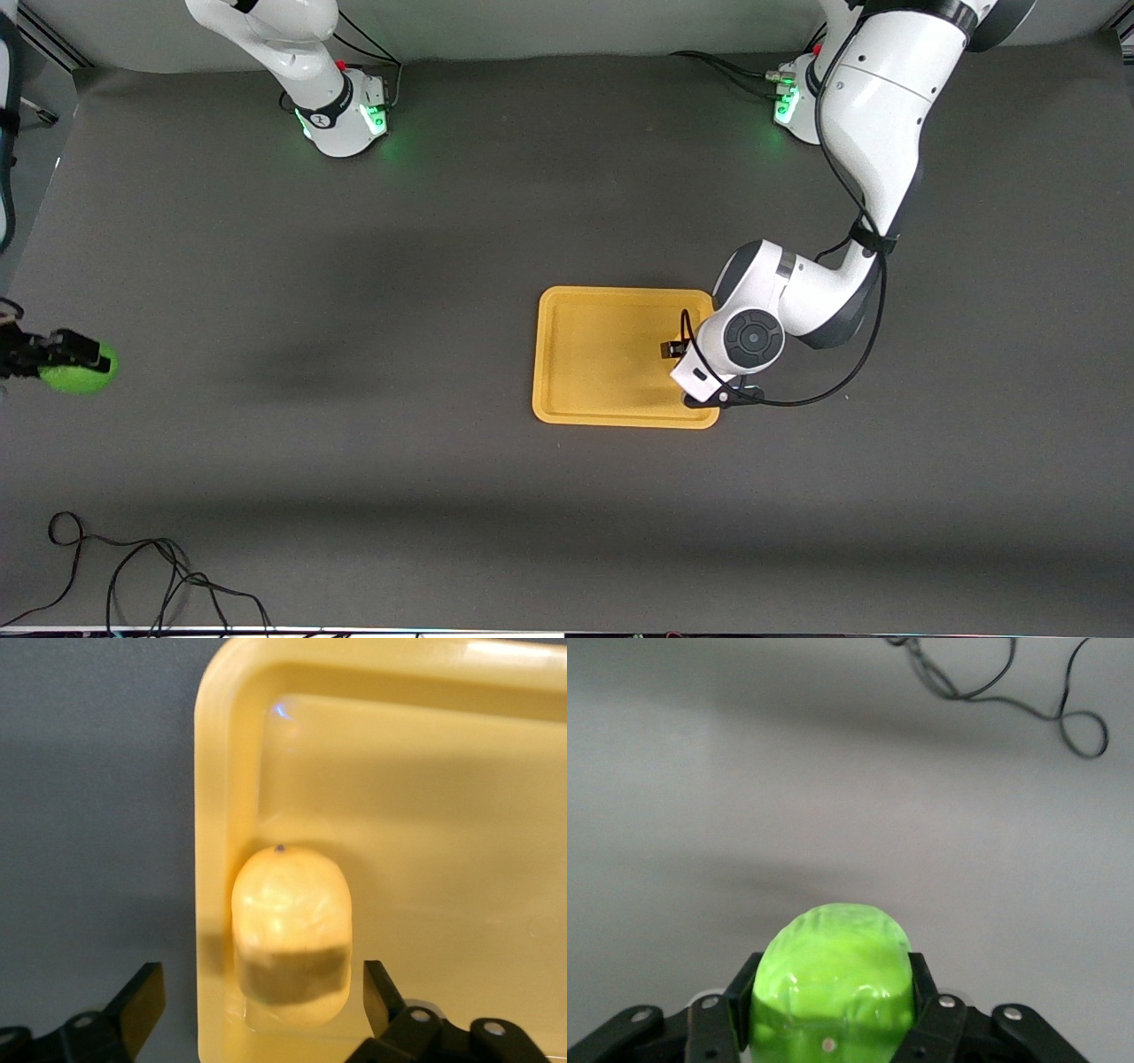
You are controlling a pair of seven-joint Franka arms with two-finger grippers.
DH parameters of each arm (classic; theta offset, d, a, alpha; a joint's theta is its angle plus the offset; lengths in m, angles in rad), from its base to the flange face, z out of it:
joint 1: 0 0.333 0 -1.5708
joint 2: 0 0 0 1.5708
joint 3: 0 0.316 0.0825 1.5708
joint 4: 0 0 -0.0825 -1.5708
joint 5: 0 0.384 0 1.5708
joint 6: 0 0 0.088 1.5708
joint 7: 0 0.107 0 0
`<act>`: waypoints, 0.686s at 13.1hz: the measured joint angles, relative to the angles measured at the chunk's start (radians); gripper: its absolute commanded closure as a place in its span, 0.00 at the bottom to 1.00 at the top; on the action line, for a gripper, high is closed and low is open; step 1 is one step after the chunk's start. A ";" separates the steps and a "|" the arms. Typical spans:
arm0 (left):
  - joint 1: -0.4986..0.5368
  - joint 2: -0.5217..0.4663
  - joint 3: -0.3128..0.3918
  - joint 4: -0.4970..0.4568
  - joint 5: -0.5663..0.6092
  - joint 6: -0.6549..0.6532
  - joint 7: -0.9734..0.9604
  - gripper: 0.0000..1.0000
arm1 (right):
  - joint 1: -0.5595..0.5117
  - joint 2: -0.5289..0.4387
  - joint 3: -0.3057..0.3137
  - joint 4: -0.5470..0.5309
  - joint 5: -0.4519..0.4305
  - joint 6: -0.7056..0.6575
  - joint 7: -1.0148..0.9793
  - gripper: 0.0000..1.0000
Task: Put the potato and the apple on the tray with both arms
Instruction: 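Release the potato with the left gripper while the right gripper lifts the apple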
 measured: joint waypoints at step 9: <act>0.161 -0.305 0.022 0.045 0.069 -0.414 0.167 0.00 | 0.450 -0.088 0.005 -0.034 -0.001 -0.094 0.575 0.69</act>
